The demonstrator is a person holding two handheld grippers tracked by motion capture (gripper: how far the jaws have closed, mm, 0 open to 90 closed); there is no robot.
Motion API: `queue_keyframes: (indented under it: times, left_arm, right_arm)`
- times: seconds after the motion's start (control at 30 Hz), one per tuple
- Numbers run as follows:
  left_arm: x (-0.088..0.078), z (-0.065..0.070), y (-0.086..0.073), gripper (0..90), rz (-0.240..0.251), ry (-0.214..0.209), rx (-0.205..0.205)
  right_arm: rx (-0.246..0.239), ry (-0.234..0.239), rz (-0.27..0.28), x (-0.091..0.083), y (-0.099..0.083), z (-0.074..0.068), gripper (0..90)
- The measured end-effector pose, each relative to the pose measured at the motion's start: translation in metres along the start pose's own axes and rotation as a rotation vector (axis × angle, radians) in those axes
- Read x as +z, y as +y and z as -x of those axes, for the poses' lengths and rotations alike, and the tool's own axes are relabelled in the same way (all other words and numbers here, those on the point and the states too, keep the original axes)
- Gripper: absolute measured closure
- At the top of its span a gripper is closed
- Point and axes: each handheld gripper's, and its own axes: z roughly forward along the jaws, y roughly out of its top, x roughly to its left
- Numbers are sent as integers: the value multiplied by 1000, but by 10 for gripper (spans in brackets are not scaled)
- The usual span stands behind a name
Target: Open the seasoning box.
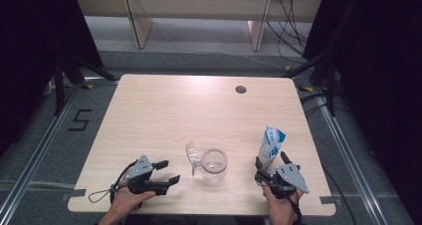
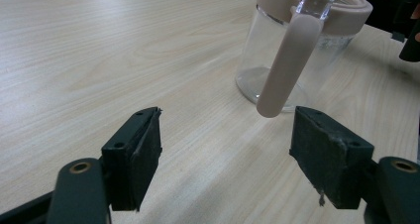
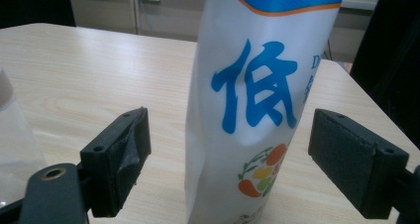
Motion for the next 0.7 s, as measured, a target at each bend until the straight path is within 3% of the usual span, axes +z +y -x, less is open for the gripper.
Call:
queue_keyframes:
  times: [0.07, 0.17, 0.2, 0.23, 0.27, 0.33, 0.37, 0.57, 0.6, 0.7]
  left_arm:
    - [0, 0, 0, 274, 0, 4, 1]
    - [1, 0, 0, 274, -3, 2, 4]
    - [1, 1, 1, 275, -10, 12, 6]
    - [1, 0, 1, 275, -9, 3, 24]
    - [2, 0, 0, 275, -3, -3, 4]
    - [2, 0, 0, 275, -5, -4, 15]
    - [2, 0, 0, 275, -3, -2, -2]
    - [2, 0, -1, 275, -5, 5, -5]
    - [3, 0, -1, 275, -1, -1, -6]
    - [2, -2, 0, 275, -6, -5, 15]
  right_arm:
    - [24, -19, -5, 1, 0, -1, 172]
    - [30, 9, -21, 7, -2, 1, 168]
    - [49, -8, -14, 8, -3, -1, 168]
    - [40, 5, -25, 9, -3, -1, 168]
    - [49, -6, -20, 10, -3, -1, 166]
    - [57, -17, -18, 11, -4, -2, 162]
    - [41, -8, -10, 12, -4, -1, 161]
    - [32, -2, -3, 15, -5, 2, 156]
    - [33, 23, 5, 17, -5, 2, 156]
    - [46, -7, 6, 18, -6, 0, 157]
